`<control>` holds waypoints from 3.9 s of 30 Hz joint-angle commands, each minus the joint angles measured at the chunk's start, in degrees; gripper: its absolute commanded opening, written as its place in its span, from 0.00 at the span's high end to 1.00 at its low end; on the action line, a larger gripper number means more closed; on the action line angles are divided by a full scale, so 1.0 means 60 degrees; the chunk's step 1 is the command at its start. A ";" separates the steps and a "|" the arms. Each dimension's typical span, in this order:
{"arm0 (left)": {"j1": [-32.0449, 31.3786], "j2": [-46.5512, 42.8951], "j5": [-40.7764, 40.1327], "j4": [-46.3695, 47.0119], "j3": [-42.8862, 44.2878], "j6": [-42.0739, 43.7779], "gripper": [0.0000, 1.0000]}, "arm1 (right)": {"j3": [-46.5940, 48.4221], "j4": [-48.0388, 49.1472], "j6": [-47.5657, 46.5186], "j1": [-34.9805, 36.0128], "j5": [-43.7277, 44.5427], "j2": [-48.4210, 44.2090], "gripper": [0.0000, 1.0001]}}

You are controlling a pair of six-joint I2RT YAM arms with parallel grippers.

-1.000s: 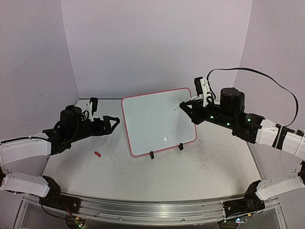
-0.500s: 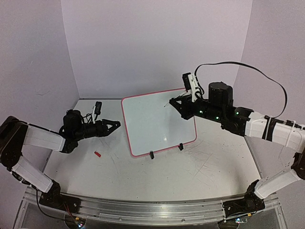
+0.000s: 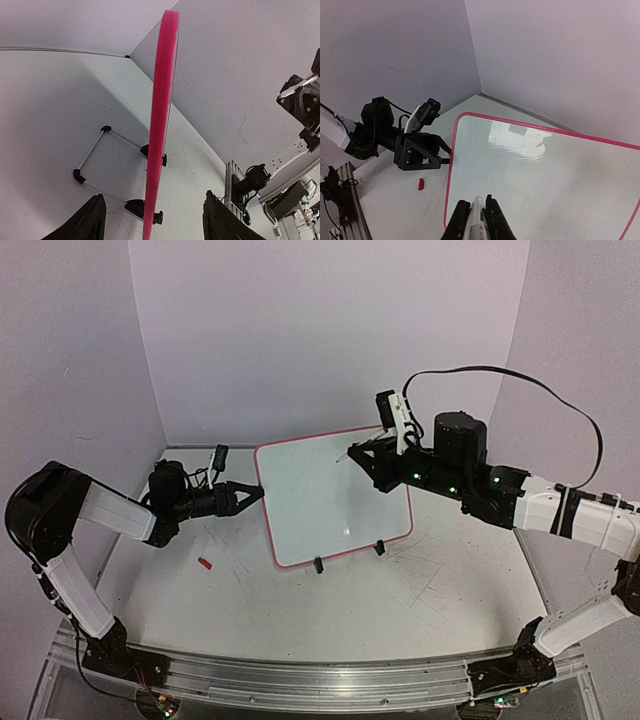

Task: Write a sentence on the whiteboard
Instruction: Hold the whiteboard at the center of the board, then write a sentence on the whiteboard.

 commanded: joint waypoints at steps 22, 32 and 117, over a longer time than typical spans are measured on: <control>0.0022 0.1362 0.0798 0.0837 0.1448 0.0039 0.66 | 0.0394 0.0546 -0.0266 -0.0003 0.0279 -0.0040 1.00; 0.0029 0.1491 0.1006 0.0832 0.1641 0.0246 0.66 | 0.0701 0.0561 -0.0468 0.0002 0.0010 0.0341 1.00; 0.0079 0.1119 0.1148 0.0233 0.1522 0.1534 1.00 | 0.5338 0.0985 -0.3033 0.1192 0.1773 0.6002 1.00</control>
